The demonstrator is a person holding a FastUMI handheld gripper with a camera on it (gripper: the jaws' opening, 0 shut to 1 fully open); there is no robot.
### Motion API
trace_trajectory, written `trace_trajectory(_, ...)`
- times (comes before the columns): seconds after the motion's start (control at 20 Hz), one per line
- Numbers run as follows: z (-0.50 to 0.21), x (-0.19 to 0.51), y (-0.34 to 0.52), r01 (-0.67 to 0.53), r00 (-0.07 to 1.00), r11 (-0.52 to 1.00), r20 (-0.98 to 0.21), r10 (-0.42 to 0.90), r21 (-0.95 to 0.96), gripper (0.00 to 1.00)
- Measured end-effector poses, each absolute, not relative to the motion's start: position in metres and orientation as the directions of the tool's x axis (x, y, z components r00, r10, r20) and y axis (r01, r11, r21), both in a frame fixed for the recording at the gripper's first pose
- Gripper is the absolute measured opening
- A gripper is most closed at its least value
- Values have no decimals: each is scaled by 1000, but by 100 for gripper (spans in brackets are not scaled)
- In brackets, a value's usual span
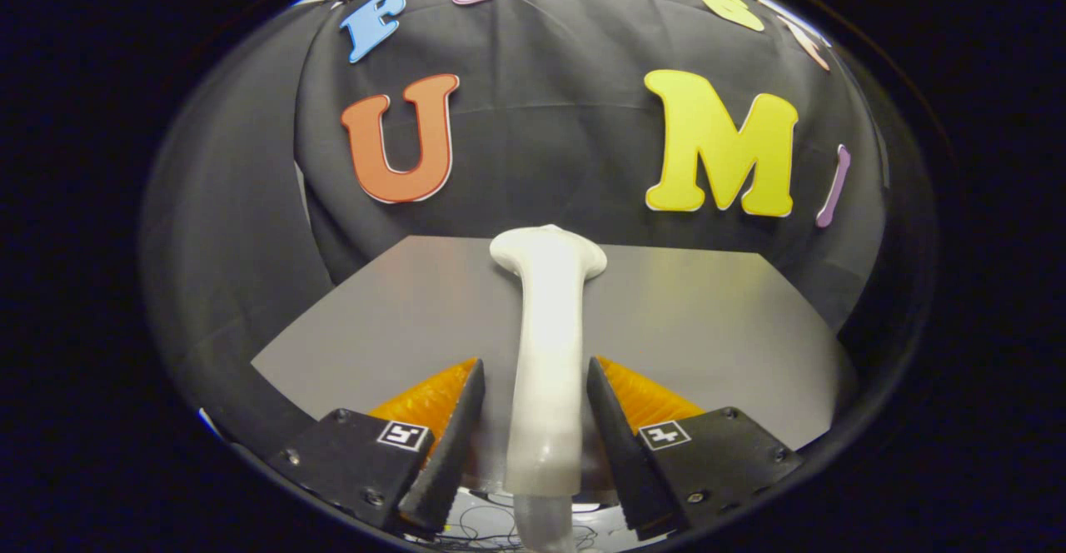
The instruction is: Iron the clothes twice with a garment steamer, once on the left side and once on the right side.
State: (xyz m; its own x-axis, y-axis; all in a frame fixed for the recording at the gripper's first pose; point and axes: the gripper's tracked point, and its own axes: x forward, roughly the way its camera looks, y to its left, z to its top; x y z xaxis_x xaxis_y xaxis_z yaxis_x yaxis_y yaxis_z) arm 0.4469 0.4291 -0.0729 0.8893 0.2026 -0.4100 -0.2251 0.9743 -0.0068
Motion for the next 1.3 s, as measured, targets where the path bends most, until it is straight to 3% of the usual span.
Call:
trace_trajectory(0.3, -73, 448, 429, -219, 886, 976, -416, 203, 11, 63)
trace_trajectory(0.5, -72, 448, 428, -241, 875, 970, -424, 232, 31, 42)
trace_trajectory(0.9, -65, 439, 431, -296, 844, 946, -427, 325, 134, 35)
trace_trajectory(1.3, -3, 411, 396, -314, 891, 941, -305, 338, 126, 35)
